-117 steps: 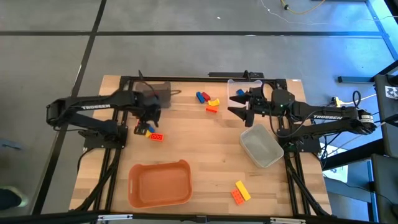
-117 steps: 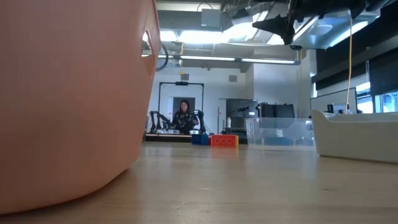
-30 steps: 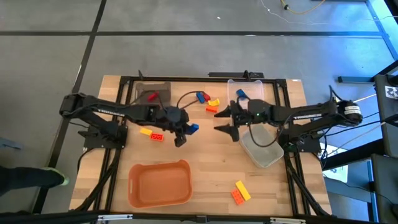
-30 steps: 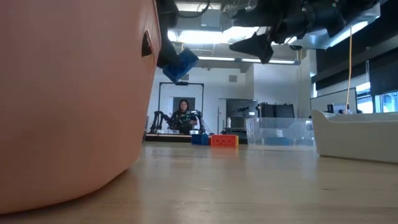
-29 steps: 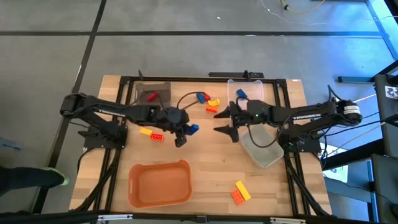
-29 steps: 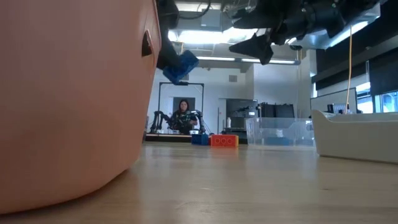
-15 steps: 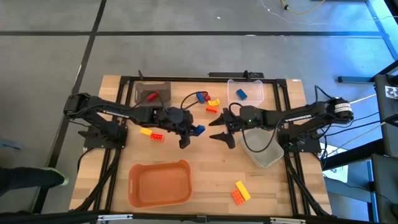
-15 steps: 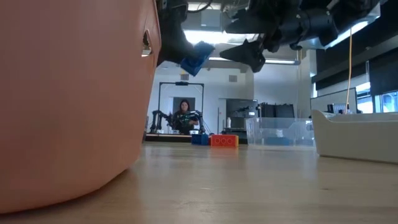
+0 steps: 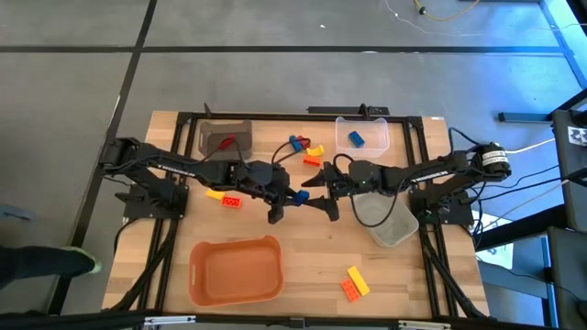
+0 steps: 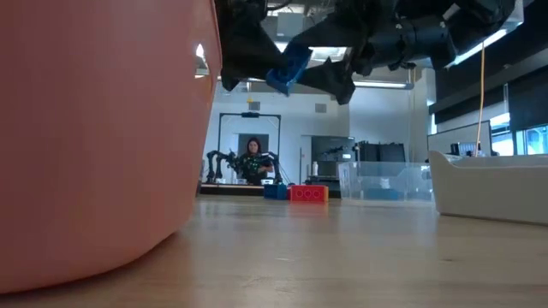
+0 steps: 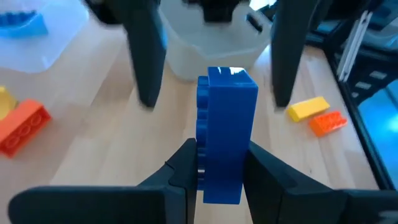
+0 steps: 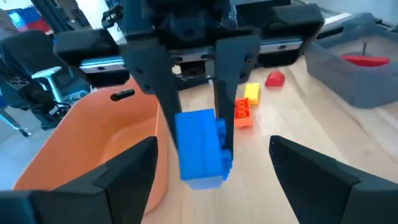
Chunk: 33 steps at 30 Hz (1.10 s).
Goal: Sort & place blocks by color
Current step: Put the bottom blue game piece into the transparent bin
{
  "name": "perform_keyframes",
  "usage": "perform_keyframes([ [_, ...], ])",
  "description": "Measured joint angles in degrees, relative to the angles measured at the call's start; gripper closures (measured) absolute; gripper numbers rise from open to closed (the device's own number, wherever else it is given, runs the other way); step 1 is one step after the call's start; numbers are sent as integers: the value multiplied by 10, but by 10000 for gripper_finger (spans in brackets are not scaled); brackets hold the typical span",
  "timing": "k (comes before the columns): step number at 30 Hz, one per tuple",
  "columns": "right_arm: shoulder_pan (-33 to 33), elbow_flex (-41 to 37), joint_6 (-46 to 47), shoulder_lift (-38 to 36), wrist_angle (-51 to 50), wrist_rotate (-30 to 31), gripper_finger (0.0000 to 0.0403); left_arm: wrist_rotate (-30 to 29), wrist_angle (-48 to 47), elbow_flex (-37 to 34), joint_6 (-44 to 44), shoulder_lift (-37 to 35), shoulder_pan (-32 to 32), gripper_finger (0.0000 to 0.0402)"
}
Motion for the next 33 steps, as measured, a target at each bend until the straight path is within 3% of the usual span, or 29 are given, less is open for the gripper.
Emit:
perform_keyframes([
  [5,0,11,7,0,-3,0,113,-2,-3,-1,0,3,4,314],
  [14,-1,13,10,0,-14,-14,234,-4,1,-1,0,3,3,314],
  [21,-1,13,26,-1,-16,-23,291,-2,10,-1,-3,3,3,314],
  [27,-3,13,38,-12,-26,-23,301,4,9,-1,-7,0,6,288],
  [33,-37,13,9,-94,-169,-30,302,37,-80,-1,-9,-47,42,240],
])
